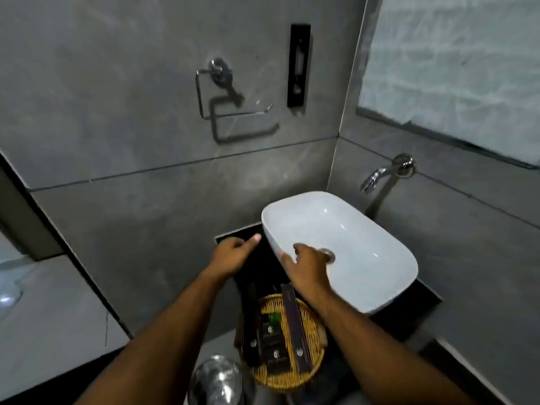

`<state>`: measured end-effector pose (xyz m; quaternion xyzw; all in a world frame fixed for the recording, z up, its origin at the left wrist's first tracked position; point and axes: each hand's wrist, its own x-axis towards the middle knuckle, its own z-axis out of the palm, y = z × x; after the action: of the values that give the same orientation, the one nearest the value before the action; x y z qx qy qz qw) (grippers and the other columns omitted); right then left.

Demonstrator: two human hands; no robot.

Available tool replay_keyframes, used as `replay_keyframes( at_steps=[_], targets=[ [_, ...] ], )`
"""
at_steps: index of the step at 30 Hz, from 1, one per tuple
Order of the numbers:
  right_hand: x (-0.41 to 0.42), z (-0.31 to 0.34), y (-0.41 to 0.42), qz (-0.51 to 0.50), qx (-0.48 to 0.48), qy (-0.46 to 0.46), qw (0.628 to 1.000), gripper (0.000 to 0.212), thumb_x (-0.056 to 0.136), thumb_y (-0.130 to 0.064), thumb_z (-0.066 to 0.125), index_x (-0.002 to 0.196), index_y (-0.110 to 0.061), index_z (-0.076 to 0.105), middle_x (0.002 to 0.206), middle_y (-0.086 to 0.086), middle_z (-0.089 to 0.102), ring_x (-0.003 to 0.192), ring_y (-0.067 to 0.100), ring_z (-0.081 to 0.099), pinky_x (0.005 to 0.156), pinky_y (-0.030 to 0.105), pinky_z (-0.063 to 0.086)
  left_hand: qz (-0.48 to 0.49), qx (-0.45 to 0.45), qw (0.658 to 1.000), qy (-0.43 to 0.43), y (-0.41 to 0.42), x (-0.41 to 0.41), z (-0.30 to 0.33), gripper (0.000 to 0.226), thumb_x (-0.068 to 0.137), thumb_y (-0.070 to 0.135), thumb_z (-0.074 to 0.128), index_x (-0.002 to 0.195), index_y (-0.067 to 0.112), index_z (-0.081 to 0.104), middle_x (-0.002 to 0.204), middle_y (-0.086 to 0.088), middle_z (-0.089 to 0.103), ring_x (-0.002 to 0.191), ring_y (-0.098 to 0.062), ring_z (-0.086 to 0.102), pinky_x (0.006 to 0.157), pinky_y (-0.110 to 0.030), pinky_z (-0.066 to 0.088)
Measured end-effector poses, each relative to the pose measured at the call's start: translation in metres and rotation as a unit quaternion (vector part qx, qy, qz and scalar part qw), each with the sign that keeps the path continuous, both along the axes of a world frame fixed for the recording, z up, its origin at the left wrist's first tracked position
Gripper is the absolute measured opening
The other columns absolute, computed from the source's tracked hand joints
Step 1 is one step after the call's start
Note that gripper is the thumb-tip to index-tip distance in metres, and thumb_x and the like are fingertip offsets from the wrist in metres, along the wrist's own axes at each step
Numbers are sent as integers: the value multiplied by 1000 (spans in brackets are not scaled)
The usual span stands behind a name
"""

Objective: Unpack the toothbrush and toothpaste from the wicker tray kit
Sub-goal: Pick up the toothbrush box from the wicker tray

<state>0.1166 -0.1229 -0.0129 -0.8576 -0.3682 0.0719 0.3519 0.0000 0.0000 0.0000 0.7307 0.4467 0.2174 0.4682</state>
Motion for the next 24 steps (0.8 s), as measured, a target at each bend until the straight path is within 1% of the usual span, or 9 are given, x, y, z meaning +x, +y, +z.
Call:
replay_keyframes(
  at_steps=[1,4,7,12,14,16,20,22,24],
  targets=[
    [-6,-13,-6,1,-35,-7,999,42,89,-39,60,109,-3,66,108,19,71,102,36,65,81,36,51,-14,-38,999,2,-6,0,-18,53,83,56,61,71,5,65,69,-10,60,66,-22,55,64,-35,45],
    [-21,-48,-25,6,-107,16,994,32,88,-36,62,97,-6,66,97,14,72,91,32,68,72,33,51,-29,-144,989,8,-26,-2,-64,39,85,48,63,67,15,56,62,-4,47,59,-18,45,61,-32,36],
    [-25,-74,-34,15,-162,31,986,28,85,-33,65,96,-7,67,95,12,73,90,31,69,78,37,57,-22,-184,983,14,-34,1,-87,28,89,36,62,80,10,65,70,-5,57,66,-19,54,64,-32,44],
    [-24,-100,-36,16,-240,11,971,33,85,-36,67,104,-9,65,107,10,72,98,27,67,92,39,51,-13,-220,975,21,-36,19,-96,17,95,19,56,95,4,64,87,-14,61,81,-25,56,69,-32,47],
    [-22,-109,-34,12,-249,-4,968,35,86,-35,66,108,-9,63,109,9,70,98,26,67,90,36,52,-7,-219,975,29,-36,29,-98,17,95,16,55,99,2,64,90,-14,61,84,-25,57,74,-34,48],
    [-21,-115,-32,11,-256,2,967,36,88,-33,65,112,-8,60,110,10,69,98,27,67,83,34,53,1,-213,976,40,-35,39,-101,14,95,14,54,98,4,64,91,-15,61,85,-25,57,76,-35,48],
    [-19,-118,-30,20,-250,15,968,27,90,-25,63,111,-7,62,108,12,71,96,28,68,78,34,58,21,-223,974,34,-33,54,-106,15,94,12,56,103,4,64,98,-17,66,87,-25,61,77,-35,52],
    [-18,-116,-32,13,-230,18,973,30,86,-29,67,109,-10,62,107,10,71,96,27,68,81,33,52,40,-224,974,18,-31,59,-106,23,93,14,59,111,1,64,106,-20,68,94,-30,66,84,-39,55],
    [-20,-110,-34,7,-210,15,978,33,82,-35,67,106,-13,61,105,7,72,96,27,67,90,35,45,51,-222,974,2,-31,62,-105,25,90,17,63,111,2,67,105,-20,70,96,-33,68,88,-42,56]
  ],
)
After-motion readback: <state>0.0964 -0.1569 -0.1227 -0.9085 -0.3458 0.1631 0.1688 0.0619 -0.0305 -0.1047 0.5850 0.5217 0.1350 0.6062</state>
